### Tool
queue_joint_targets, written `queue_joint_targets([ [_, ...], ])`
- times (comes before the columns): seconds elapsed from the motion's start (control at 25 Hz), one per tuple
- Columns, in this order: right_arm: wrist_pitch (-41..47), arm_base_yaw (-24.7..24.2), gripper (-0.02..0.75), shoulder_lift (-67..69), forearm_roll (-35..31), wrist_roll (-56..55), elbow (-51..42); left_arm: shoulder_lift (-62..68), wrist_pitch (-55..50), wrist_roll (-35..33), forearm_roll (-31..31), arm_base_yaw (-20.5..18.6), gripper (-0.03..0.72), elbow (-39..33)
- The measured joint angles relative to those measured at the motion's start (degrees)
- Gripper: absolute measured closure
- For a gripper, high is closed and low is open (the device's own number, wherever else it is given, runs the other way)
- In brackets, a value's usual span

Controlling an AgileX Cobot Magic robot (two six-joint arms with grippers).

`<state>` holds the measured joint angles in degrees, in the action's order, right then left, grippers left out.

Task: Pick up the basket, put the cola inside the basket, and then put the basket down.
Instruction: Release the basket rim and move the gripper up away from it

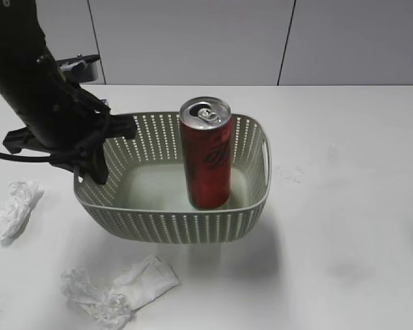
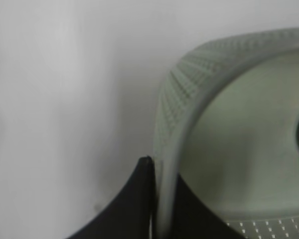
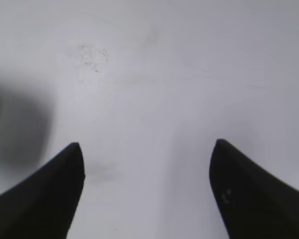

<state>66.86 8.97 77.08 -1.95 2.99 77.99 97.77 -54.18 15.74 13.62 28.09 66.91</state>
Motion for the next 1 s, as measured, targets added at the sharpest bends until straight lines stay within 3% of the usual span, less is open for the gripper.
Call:
queue_joint_targets([
  [0.24,-7.88,0.00,0.144,-17.99,-0.56,0.05,-18.66,3.60,-0.90,0.74,0.19,0.00,0.692,6.53],
  [0.52,-10.44,0.00,0.144,-41.00,-0.56,0.05,-36.13,13.67,-4.21,1.11,0.22,0.00,0.692,17.93],
  [0.72,-11.17,0.00,0.144,-55.45,-0.51,0.05,-45.73,20.02,-5.10,1.18,0.22,-0.06,0.692,23.65],
  [1.0,-11.17,0.00,0.146,-73.07,-0.56,0.05,-53.08,24.71,-2.68,1.23,0.35,-0.17,0.692,24.30],
])
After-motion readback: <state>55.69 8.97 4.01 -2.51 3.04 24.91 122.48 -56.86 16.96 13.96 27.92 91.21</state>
